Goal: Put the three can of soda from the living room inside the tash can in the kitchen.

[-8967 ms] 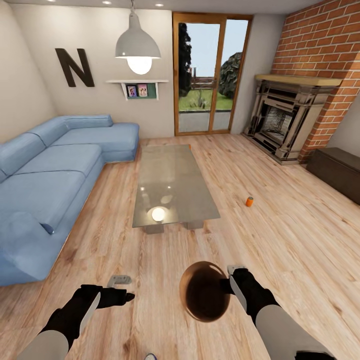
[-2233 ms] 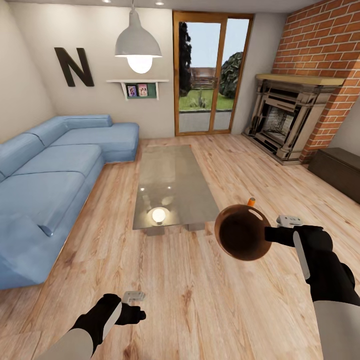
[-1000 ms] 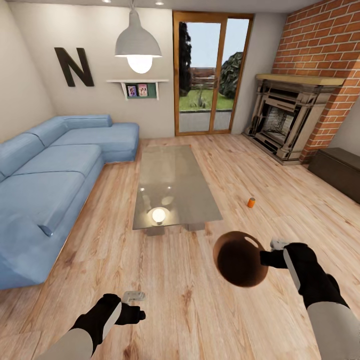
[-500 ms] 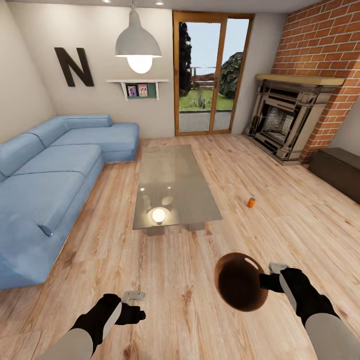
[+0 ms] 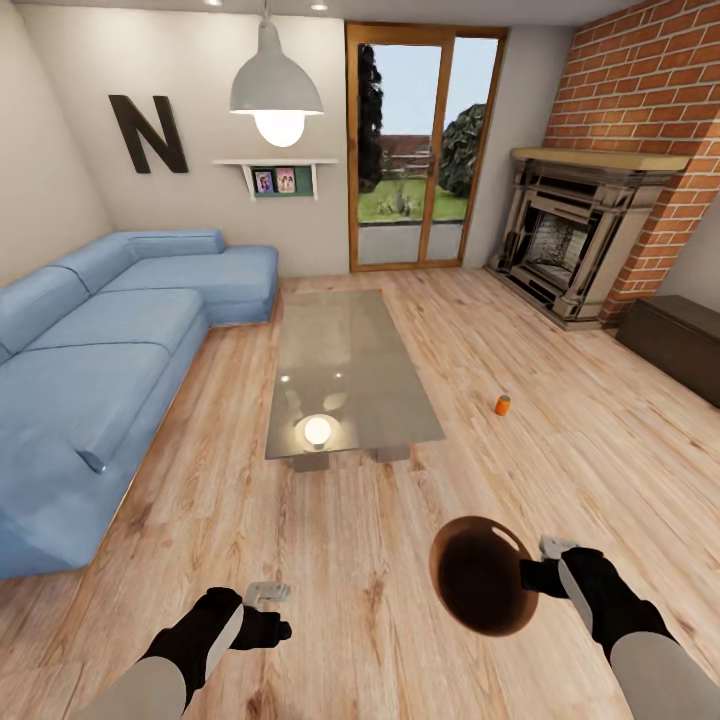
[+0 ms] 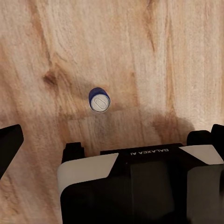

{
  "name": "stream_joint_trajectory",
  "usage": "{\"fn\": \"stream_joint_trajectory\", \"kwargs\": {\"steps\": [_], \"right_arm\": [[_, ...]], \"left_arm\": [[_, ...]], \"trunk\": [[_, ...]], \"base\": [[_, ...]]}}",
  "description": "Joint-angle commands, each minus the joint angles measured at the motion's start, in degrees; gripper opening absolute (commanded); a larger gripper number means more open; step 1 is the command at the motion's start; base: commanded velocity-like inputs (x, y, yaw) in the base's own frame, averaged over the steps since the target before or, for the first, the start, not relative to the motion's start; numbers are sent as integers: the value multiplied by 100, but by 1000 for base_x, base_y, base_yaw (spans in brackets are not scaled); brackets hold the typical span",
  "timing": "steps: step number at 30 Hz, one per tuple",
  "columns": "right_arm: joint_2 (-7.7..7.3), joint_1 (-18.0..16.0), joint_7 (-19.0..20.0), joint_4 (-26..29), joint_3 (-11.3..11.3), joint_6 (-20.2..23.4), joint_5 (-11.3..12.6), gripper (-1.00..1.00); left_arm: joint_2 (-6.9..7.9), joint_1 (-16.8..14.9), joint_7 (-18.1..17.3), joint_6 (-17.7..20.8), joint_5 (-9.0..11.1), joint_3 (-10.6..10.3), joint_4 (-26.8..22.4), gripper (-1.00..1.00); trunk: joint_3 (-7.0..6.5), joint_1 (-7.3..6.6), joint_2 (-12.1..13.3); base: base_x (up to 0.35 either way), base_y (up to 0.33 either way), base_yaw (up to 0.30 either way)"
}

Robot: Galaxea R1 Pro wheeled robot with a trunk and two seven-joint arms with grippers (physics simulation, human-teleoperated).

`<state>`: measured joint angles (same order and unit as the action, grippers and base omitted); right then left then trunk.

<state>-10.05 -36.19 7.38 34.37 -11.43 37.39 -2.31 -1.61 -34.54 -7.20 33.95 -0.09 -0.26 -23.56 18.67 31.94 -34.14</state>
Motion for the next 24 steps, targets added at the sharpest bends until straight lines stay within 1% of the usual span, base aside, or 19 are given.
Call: {"fn": "stream_joint_trajectory", "kwargs": {"steps": [1,12,24], "right_arm": [[1,-3,24,-3,-6,4,69,-100],[1,-3,84,-29,-2,5,70,-100],[3,-3,39,-12,-19,50,82,-100]], "left_arm": [[1,0,0,1,0,0,0,100],[3,0,-1,-2,0,0,0,100],[3,0,-6,-1,0,0,0,100]], "trunk": [[-1,0,-1],[-1,0,-1],[-1,0,-1]], "base": [[0,0,0],[0,0,0],[0,0,0]]}}
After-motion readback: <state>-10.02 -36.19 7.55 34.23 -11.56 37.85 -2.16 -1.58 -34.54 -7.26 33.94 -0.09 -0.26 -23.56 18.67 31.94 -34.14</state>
